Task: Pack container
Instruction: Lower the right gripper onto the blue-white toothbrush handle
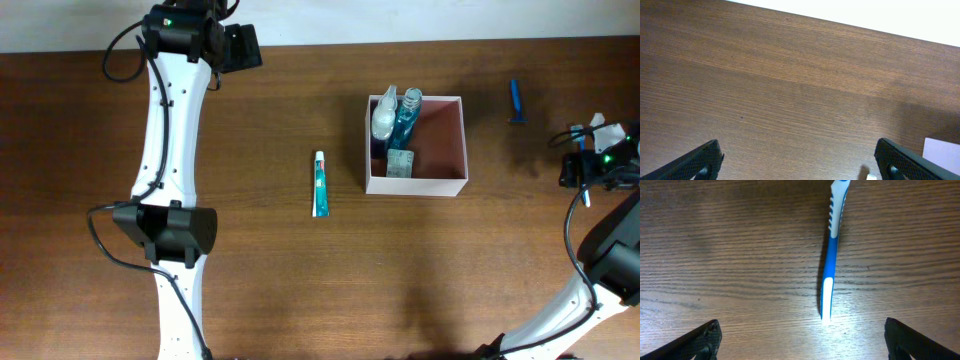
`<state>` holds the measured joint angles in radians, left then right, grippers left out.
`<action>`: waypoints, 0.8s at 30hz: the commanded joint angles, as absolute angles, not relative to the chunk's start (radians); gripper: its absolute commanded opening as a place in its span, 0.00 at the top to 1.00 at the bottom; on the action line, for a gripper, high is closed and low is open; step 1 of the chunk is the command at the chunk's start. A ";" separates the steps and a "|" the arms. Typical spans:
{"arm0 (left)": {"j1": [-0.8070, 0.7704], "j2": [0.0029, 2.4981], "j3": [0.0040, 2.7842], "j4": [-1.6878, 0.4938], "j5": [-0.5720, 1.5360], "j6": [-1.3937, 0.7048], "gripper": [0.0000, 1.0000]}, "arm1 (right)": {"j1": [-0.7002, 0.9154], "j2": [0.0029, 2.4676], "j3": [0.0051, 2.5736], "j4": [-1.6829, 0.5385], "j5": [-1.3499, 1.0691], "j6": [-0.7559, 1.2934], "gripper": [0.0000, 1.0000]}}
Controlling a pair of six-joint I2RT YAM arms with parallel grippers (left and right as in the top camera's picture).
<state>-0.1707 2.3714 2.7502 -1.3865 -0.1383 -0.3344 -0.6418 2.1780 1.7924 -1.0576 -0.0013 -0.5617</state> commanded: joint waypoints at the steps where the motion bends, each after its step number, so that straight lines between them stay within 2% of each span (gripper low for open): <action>1: -0.165 2.371 2.746 -1.384 -0.146 -0.344 0.01 | -0.651 2.207 1.781 -1.058 -0.046 -0.570 0.01; 24: -0.165 2.371 2.746 -1.384 -0.146 -0.344 0.01 | -0.687 2.280 1.781 -0.937 -0.151 -0.569 0.00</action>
